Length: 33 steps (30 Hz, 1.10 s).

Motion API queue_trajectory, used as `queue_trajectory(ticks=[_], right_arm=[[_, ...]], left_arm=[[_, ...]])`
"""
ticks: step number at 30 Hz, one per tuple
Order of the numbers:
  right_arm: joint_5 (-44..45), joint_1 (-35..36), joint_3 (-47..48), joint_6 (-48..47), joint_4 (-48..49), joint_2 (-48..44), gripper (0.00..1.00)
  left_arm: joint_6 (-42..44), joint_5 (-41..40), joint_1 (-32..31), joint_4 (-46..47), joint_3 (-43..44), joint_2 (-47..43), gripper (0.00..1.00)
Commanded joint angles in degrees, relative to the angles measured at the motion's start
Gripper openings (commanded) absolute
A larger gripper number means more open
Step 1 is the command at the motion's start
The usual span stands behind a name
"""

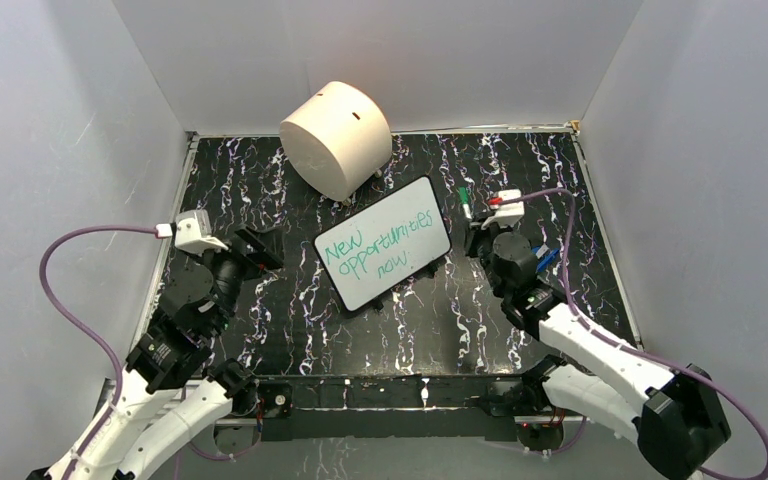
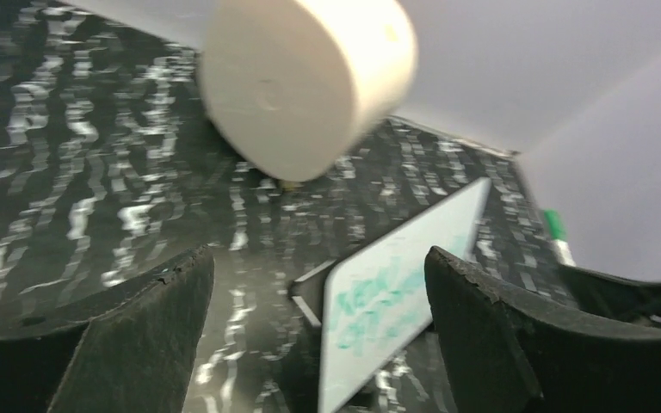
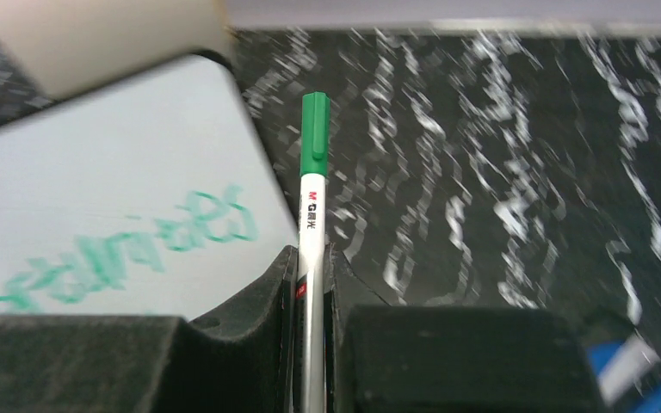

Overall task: Write a sentence on the whiteboard
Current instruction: Place the whiteboard marker at the center of the board, then reset both arms

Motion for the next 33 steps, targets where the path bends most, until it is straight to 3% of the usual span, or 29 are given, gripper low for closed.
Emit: queue_trajectory(ticks=[1, 7, 14, 22, 24, 28, 33], right_arm=[[3.3, -7.3, 0.3, 8.9, -10.2, 2.3, 0.00], [-1.1, -15.2, 0.3, 13.7, -10.0, 12.5, 0.00], [-1.0, -18.1, 1.9, 17.9, -8.6, 25.1, 0.02], [-1.1, -19.1, 2.6, 19.2, -10.1, 27.7, 0.42], [-1.4, -19.1, 3.0, 18.9, -11.8, 26.1, 0.58], [-1.7, -19.2, 4.0, 17.3, -17.0, 19.8, 0.71], [-0.1, -19.1, 7.0, 11.7, -26.3, 5.6, 0.89]], left_arm=[[5.1, -15.4, -0.1, -8.7, 2.0, -1.4, 0.89], [8.2, -17.9, -0.1, -9.8, 0.4, -3.5, 0.90], [10.0, -18.7, 0.0, -10.7, -0.7, -6.0, 0.90], [10.1, -16.9, 2.3, -10.4, -1.0, -7.4, 0.92], [9.9, -15.6, 3.2, -10.4, -0.9, -7.4, 0.92], [9.2, -13.7, 4.0, -10.1, -0.1, -7.3, 0.92], [10.1, -11.8, 4.0, -10.9, 2.8, -7.4, 0.92]])
